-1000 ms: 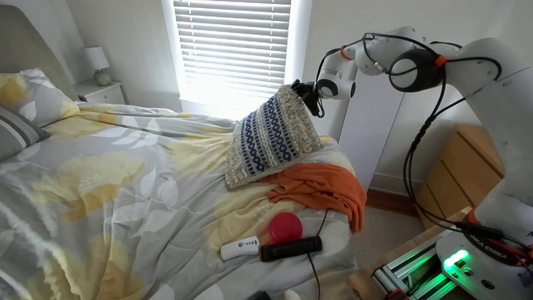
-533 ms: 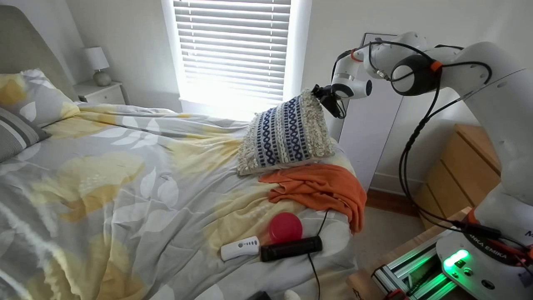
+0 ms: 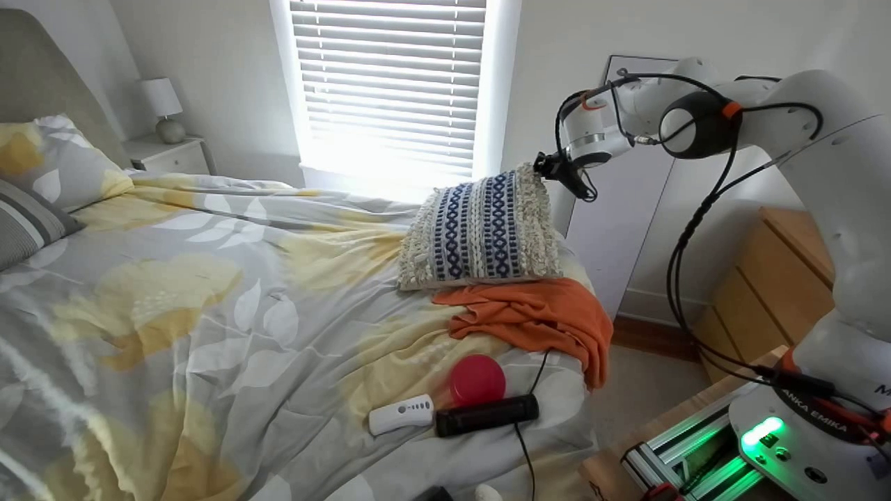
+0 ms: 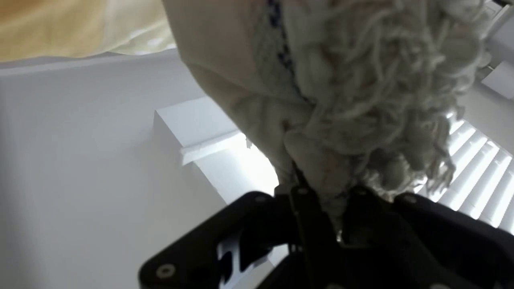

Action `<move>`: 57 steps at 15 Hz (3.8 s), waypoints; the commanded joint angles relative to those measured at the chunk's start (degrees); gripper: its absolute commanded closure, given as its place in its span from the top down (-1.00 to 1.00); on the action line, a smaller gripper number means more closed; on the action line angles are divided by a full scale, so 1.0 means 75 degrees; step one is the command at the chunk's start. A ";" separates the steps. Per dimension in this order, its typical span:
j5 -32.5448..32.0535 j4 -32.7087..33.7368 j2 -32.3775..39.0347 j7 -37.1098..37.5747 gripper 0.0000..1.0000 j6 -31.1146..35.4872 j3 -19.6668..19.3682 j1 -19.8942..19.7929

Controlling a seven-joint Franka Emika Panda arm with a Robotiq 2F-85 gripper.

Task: Pull the pillow to the right

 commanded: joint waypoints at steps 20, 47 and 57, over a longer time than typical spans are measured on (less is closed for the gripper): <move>-0.8961 0.0878 -0.0083 0.6574 0.64 -0.1726 0.0713 -0.1236; -1.0006 -0.6463 -0.6671 0.4542 1.00 -0.3443 0.0980 -0.1263; -0.9212 -0.8010 -0.8015 0.3507 1.00 -0.3112 0.0703 -0.0949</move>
